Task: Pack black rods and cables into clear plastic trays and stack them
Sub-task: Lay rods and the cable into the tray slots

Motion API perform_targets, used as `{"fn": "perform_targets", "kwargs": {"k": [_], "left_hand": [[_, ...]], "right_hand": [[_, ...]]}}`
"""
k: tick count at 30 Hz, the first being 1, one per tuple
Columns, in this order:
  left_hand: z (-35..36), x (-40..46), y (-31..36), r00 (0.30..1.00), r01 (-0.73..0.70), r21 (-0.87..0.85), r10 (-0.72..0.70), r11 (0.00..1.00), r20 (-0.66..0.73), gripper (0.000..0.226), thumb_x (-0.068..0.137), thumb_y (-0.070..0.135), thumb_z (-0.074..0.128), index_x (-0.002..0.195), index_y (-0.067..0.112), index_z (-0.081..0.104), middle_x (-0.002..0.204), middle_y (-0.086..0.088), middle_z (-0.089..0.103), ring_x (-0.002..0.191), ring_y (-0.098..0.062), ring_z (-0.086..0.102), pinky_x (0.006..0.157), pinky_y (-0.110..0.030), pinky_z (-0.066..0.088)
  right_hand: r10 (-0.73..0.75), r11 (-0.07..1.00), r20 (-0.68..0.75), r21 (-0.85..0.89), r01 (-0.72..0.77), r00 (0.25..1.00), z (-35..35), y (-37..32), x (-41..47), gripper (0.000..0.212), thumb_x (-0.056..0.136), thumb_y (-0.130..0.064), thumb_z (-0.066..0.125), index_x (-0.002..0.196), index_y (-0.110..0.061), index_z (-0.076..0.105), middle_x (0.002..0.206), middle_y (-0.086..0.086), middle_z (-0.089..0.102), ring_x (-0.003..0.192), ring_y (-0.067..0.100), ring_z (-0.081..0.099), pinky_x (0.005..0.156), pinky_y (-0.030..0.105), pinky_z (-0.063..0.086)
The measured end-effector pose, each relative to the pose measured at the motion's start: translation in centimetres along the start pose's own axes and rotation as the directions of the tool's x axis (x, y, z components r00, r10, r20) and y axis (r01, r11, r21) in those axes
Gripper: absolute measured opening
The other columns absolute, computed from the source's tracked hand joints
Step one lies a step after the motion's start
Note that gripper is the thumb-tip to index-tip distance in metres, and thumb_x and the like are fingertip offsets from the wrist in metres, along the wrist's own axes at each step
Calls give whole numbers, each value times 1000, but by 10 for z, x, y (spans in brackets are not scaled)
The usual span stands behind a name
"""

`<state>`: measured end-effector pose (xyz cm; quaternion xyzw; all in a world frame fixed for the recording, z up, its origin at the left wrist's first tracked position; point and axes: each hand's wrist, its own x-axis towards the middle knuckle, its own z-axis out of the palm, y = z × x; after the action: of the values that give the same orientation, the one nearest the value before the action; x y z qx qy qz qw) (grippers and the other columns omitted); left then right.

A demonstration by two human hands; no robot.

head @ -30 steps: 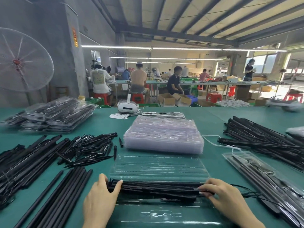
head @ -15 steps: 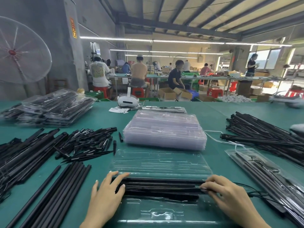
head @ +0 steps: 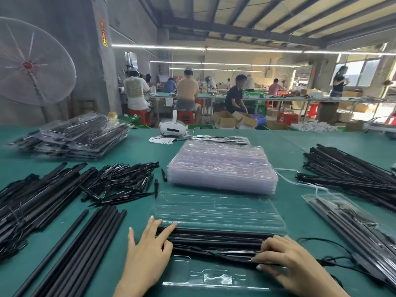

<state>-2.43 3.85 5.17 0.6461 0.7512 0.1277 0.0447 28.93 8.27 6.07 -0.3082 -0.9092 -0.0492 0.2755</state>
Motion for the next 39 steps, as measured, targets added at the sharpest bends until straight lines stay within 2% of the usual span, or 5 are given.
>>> {"fn": "perform_targets", "kwargs": {"k": [9,18,22,29,39], "left_hand": [[3,5,-4,966,-193,-353,115,915,-230,27,94,23,57,108,43,68,89,24,54,91,4,47,83,-10,32],[6,6,-4,986,-114,-333,67,936,-150,32,100,30,44,127,44,55,129,30,41,121,6,38,94,-10,33],[12,5,-2,992,-108,-182,95,977,-82,43,103,40,24,146,41,26,152,26,19,145,-1,3,117,-23,-3],[12,1,3,985,-171,39,170,984,26,50,103,41,9,140,30,-23,149,18,-28,134,-11,-33,96,-19,-36],[11,6,12,995,-52,-79,59,996,85,43,102,46,17,144,52,6,155,24,-3,145,-7,-15,114,-43,-16]], "right_hand": [[154,986,153,35,-161,976,-2,-2,-2,41,88,-67,39,119,-50,59,136,-18,51,117,-6,50,98,18,41],[191,976,303,44,-214,934,2,6,-3,40,95,-49,34,132,-61,25,138,-40,25,128,-24,19,104,3,16],[223,970,279,34,-242,934,2,2,1,40,91,-55,28,131,-58,35,133,-43,25,118,-33,15,98,-4,12],[214,968,259,70,-239,942,3,3,0,41,89,-58,28,129,-58,37,132,-41,33,122,-29,22,99,-2,15],[145,983,72,101,-152,987,4,2,-8,39,92,-59,41,113,-41,68,116,-28,61,110,-13,50,96,13,33]]}}
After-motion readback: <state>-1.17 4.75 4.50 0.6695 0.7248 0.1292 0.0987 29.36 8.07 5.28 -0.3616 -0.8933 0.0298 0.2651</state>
